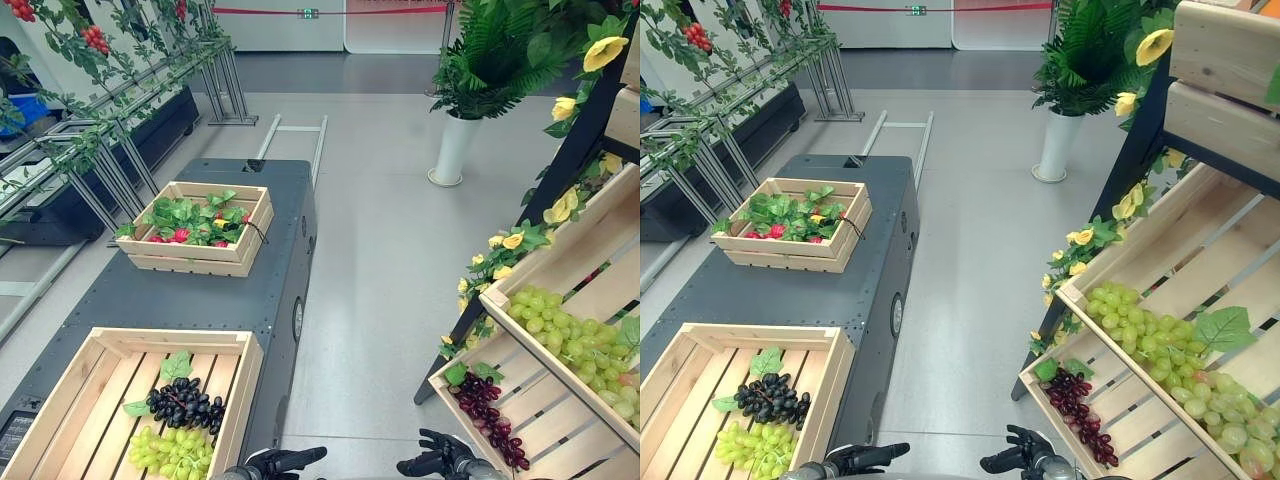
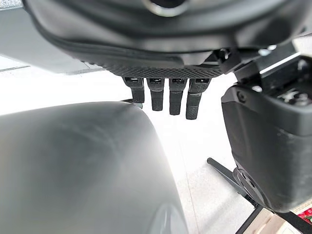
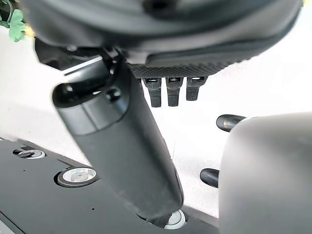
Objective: Pick up the fruits from the basket on one side to the basket on the other side
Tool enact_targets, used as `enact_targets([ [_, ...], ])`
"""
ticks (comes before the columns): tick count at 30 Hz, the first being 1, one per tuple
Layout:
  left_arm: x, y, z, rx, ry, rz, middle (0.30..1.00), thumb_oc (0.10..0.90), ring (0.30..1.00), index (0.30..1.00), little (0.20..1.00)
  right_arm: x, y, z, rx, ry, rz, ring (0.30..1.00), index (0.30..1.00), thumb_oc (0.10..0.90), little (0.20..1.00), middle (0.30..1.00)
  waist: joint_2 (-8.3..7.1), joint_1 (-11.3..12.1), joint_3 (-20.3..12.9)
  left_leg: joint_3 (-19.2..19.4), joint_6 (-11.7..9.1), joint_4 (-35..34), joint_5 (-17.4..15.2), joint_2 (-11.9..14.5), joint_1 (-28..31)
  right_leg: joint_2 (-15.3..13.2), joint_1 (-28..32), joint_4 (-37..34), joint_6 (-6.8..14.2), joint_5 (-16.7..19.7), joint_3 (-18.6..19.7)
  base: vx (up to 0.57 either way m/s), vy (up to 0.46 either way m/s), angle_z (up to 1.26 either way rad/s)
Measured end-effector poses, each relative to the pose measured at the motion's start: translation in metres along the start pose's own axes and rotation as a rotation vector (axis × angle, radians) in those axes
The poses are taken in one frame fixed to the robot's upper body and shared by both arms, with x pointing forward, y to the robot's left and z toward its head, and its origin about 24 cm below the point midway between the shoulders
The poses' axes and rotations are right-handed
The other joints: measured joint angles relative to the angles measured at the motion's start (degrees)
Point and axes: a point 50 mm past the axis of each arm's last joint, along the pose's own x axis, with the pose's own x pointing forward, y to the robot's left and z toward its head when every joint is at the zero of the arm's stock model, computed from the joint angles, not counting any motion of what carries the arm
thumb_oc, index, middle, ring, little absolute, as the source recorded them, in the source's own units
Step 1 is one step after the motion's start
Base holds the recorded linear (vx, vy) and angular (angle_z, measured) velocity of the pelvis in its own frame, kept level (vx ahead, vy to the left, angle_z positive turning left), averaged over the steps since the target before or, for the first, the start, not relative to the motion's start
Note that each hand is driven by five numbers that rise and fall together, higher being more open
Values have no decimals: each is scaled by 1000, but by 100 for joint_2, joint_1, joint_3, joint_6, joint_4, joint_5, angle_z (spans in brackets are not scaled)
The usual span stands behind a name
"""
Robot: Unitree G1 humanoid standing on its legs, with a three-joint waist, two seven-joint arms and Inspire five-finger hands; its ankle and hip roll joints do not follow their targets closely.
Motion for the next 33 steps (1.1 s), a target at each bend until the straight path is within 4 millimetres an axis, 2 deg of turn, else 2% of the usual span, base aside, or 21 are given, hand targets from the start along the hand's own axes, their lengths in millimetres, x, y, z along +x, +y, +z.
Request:
enact_targets([
  [6, 0, 1, 8, 24, -28, 23, 900, 800, 900, 900, 900, 0, 0, 1, -2, -3, 0, 900, 900, 800, 900, 900, 17, -2, 11, 0, 0, 0, 1, -1, -40, -1, -46, 0, 0, 0, 2, 0, 0, 0],
  [9, -2, 0, 24, 51, -97, 8, 900, 800, 900, 900, 900, 0, -1, 3, -4, -4, -1, 900, 900, 800, 900, 900, 55, 15, 67, -1, 0, 0, 1, -2, -41, -3, -47, 0, 1, 1, 3, 0, 0, 0],
  [14, -14, -1, 69, 127, -270, -51, 900, 800, 900, 900, 900, -1, -7, 5, -14, -11, -12, 900, 900, 800, 900, 900, 149, 53, 150, 0, -1, 0, 3, 0, -82, -1, -88, 1, 1, 1, 0, 0, 0, 0],
  [20, -43, 14, 117, 228, -468, -28, 900, 800, 900, 900, 900, -3, -13, 4, -19, -7, -24, 900, 900, 800, 900, 900, 163, 88, 275, -8, -2, 0, 5, 5, -85, 2, -88, 1, 2, 1, -15, 0, 0, 0],
  [23, -62, 25, 138, 234, -582, 40, 900, 800, 900, 900, 900, -3, -13, 3, -14, -6, -26, 900, 900, 800, 900, 900, 155, 132, 282, -25, -2, -1, 5, 1, -94, 0, -87, 0, 2, -1, -32, 3, 2, 1],
  [25, -77, 38, 153, 199, -675, 147, 900, 800, 900, 900, 900, -5, -14, -1, -9, -4, -27, 900, 900, 800, 900, 900, 154, 173, 283, -48, -8, -1, 10, -2, -100, -5, -82, -1, 4, -3, -107, 13, 4, 6],
  [28, -88, 53, 159, 170, -730, 284, 900, 800, 900, 900, 900, -5, -15, -2, -5, -3, -31, 900, 900, 800, 900, 900, 152, 227, 284, -135, -22, -1, 28, -7, -127, -3, -78, -1, 0, -6, -173, 28, -9, 12],
  [33, -104, 71, 164, 256, -761, 481, 900, 800, 900, 900, 900, -7, -16, -8, -4, 8, -33, 900, 900, 800, 900, 900, 90, 366, 324, -259, -40, -1, 89, -13, -184, 5, -77, -1, -15, -13, -302, 26, -4, 18],
])
